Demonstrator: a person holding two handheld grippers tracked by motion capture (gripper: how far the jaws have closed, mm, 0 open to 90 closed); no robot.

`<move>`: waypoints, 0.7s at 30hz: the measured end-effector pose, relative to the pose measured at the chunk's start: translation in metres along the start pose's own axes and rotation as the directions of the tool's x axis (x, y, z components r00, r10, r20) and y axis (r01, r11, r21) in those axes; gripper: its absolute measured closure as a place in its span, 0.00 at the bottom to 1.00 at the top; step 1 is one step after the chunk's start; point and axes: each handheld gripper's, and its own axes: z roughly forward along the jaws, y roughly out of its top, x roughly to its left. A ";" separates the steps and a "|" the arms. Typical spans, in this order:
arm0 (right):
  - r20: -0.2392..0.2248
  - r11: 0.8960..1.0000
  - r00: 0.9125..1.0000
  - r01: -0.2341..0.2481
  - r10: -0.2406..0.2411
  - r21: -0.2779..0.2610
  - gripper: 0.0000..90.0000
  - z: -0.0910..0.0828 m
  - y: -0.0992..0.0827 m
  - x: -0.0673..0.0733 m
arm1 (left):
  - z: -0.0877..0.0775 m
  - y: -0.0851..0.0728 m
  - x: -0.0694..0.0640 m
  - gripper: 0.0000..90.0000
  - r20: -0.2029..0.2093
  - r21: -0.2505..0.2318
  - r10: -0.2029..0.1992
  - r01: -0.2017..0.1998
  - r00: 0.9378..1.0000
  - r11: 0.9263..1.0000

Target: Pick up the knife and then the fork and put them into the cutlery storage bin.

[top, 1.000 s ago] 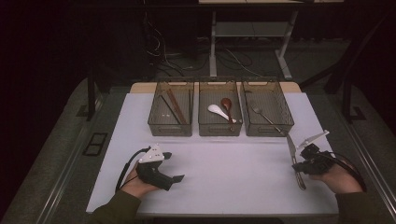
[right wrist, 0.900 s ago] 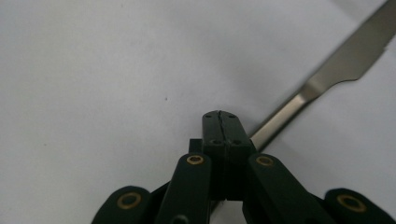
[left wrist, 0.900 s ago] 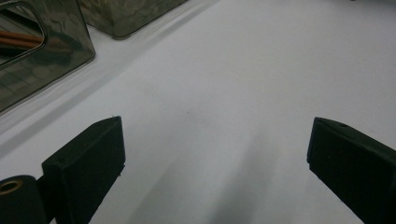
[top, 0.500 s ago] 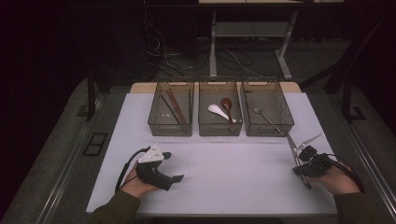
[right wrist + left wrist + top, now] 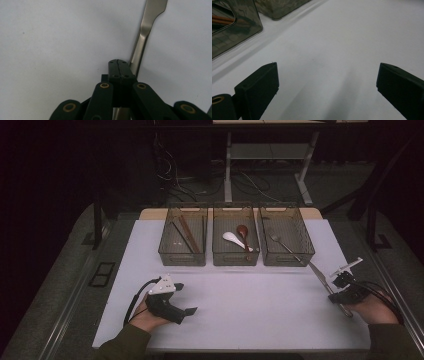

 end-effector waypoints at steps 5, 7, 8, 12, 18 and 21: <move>-0.006 0.998 0.998 -0.057 0.057 -0.035 0.89 -0.011 0.008 -0.010 | 0.000 0.000 0.001 0.04 0.000 0.000 0.002 -0.002 1.000 1.000; -0.011 0.997 0.997 -0.082 0.082 -0.004 0.83 -0.012 0.014 -0.014 | 0.000 0.000 0.000 0.04 -0.001 0.001 0.002 -0.002 1.000 1.000; -0.009 0.995 0.996 -0.094 0.094 0.013 0.82 -0.011 0.018 -0.015 | 0.000 0.000 0.000 0.04 -0.001 0.000 0.001 -0.001 1.000 1.000; -0.010 0.988 0.991 -0.135 0.136 0.077 0.79 -0.002 0.031 -0.020 | 0.000 0.000 0.000 0.04 -0.001 0.000 0.001 -0.001 1.000 1.000; 0.016 0.980 0.989 -0.148 0.147 0.130 0.79 0.011 0.045 -0.022 | 0.000 0.000 0.001 0.04 0.000 0.003 0.003 -0.003 1.000 1.000; 0.016 0.979 0.990 -0.139 0.138 0.150 0.81 0.014 0.048 -0.023 | 0.001 0.000 0.000 0.04 0.001 0.002 0.002 -0.002 1.000 1.000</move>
